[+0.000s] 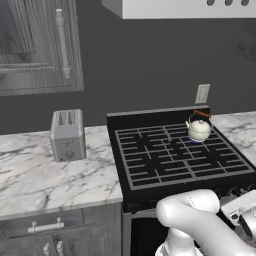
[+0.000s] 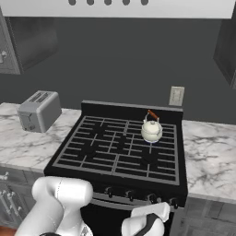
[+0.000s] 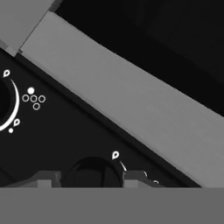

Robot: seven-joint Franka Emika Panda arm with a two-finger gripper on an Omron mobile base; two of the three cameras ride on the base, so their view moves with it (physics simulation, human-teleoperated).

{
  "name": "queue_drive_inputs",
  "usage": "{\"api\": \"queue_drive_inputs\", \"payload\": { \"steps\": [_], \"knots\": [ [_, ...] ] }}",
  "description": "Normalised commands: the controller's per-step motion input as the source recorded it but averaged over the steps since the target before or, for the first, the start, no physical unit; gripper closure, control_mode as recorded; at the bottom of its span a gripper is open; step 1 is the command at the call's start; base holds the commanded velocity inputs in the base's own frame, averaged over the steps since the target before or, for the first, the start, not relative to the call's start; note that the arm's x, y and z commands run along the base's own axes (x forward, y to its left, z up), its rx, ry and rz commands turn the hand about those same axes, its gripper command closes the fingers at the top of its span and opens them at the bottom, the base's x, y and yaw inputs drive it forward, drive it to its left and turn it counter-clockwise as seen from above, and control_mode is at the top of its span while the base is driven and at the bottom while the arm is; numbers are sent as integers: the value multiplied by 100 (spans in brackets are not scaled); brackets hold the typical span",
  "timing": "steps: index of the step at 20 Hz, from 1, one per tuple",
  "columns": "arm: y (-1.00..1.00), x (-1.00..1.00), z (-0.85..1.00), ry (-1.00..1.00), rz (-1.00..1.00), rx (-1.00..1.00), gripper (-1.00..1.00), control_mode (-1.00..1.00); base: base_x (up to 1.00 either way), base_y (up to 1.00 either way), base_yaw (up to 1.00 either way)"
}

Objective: The kettle is done boiling. Turn off the stove, then wait for 300 timesteps before moving the kettle to the dining table.

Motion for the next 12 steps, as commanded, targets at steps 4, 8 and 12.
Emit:
{"api": "queue_drive_inputs", "payload": {
  "steps": [4,8,12],
  "knots": [
    [0,0,-17,0,-3,31,100,-100,0,0,0],
    [-2,0,-22,0,-2,31,100,-100,0,0,0],
    [-2,0,-21,0,-2,31,100,-100,0,0,0]
  ]
}}
